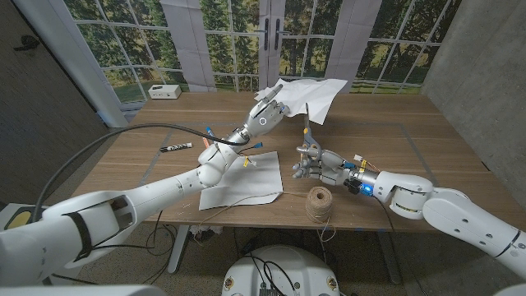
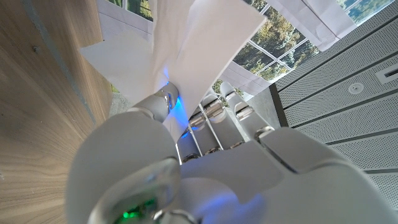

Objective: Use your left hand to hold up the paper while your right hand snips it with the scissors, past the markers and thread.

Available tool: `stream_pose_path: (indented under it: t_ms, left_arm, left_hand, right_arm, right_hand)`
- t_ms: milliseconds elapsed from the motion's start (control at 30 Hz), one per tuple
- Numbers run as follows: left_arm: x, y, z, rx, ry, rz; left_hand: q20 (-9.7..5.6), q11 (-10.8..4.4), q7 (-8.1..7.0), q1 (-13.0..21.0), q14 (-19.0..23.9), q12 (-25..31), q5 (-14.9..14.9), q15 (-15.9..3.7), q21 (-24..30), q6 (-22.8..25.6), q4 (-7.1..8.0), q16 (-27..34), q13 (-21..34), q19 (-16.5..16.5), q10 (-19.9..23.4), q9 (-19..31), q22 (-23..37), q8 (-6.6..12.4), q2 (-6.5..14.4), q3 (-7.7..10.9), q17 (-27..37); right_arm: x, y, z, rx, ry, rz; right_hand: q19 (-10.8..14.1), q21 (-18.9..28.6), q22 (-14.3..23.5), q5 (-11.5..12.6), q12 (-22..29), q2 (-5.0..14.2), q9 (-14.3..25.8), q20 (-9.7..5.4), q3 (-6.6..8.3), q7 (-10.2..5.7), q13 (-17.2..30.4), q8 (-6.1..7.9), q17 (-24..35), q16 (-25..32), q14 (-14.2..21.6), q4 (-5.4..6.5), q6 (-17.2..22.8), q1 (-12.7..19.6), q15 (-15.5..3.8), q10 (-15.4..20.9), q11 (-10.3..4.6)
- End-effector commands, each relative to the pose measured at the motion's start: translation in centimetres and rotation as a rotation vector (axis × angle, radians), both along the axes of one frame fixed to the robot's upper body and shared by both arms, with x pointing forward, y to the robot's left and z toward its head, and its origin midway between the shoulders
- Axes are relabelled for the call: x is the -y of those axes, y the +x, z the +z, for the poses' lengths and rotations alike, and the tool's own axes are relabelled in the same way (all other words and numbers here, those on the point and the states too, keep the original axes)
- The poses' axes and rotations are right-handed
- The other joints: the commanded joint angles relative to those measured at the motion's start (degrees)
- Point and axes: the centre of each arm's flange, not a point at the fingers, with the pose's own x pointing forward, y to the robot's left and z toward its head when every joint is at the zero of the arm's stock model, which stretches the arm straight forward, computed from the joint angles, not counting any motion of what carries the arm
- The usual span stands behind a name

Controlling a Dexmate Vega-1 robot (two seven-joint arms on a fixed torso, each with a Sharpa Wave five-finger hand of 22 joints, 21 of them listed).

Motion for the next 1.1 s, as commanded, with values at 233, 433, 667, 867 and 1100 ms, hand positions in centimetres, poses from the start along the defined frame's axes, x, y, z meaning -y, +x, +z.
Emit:
stream_pose_path:
  t_ms: [233, 433, 667, 867, 1100]
  left_arm:
    - [-2.1, 1.5, 0.2, -0.008, -0.014, 0.029]
    - [-2.4, 1.6, 0.4, -0.009, -0.028, 0.037]
    - [-2.3, 1.9, 0.4, -0.011, -0.028, 0.045]
    - [-2.1, 2.1, 0.4, -0.013, -0.026, 0.051]
    - [-2.0, 2.3, 0.4, -0.014, -0.034, 0.058]
  left_hand:
    - [-4.21, -1.26, -2.18, 1.68, 0.03, 5.53, 0.14, -1.38, -0.18, 4.89, -0.28, -0.23, -0.09, 0.25, 2.0, 2.67, 0.16, 0.84, 2.35, 0.33, -0.02]
    - [-4.21, -1.25, -2.17, 1.65, -0.17, 5.47, 0.13, -1.39, -0.22, 5.01, -0.32, -0.3, -0.23, 0.23, 1.92, 2.59, 0.14, 0.87, 2.31, 0.37, -0.11]
    - [-4.19, -1.25, -2.17, 1.61, -0.25, 5.49, 0.14, -1.39, -0.26, 4.95, -0.34, -0.29, -0.36, 0.21, 1.97, 2.64, 0.13, 0.95, 2.33, 0.41, -0.23]
    - [-4.17, -1.22, -2.18, 1.6, -0.29, 5.33, 0.17, -1.39, -0.28, 5.03, -0.39, -0.27, -0.59, 0.22, 1.8, 2.84, 0.13, 1.17, 2.31, 0.47, -0.3]
    - [-4.31, -1.25, -2.17, 1.57, -0.3, 5.4, 0.17, -1.4, -0.29, 5.17, -0.41, -0.25, -0.61, 0.23, 1.93, 3.03, 0.13, 1.4, 2.31, 0.47, -0.35]
  right_arm:
    - [-0.6, 0.5, -0.6, -0.03, 0.004, -0.022]
    - [-0.9, 0.5, -0.3, -0.047, -0.015, 0.001]
    - [-0.5, 0.4, -0.2, -0.048, -0.023, 0.0]
    - [-0.1, 0.4, -0.3, -0.052, -0.027, 0.005]
    - [0.2, 0.3, -0.2, -0.044, -0.031, 0.014]
  right_hand:
    - [0.62, 1.2, 0.04, 0.96, 1.14, 7.34, 1.19, -1.29, 9.7, 1.2, 1.77, 6.14, 0.66, 0.07, 6.38, 0.72, -0.4, 8.31, -8.34, 14.62, -6.87]
    - [0.75, 1.65, -0.02, 1.18, 1.33, 7.21, 1.23, -1.45, 10.15, 1.04, 2.43, 6.19, 0.83, -0.26, 6.6, 0.78, -0.58, 8.05, -8.32, 14.53, -7.47]
    - [0.48, 2.01, -0.1, 1.31, 1.22, 7.23, 1.19, -1.4, 10.58, 0.97, 2.79, 6.17, 1.03, -0.69, 6.59, 0.97, -0.8, 7.67, -8.37, 14.27, -7.39]
    - [0.41, 2.37, -0.16, 1.42, 0.99, 7.16, 1.17, -1.4, 10.88, 0.92, 2.65, 6.22, 1.28, -0.88, 6.86, 1.04, -0.88, 7.39, -8.42, 14.4, -7.49]
    - [0.34, 2.64, -0.21, 1.47, 0.77, 7.1, 1.09, -1.38, 11.03, 0.73, 2.49, 6.19, 1.41, -1.08, 7.0, 1.15, -1.04, 7.08, -8.37, 14.51, -7.36]
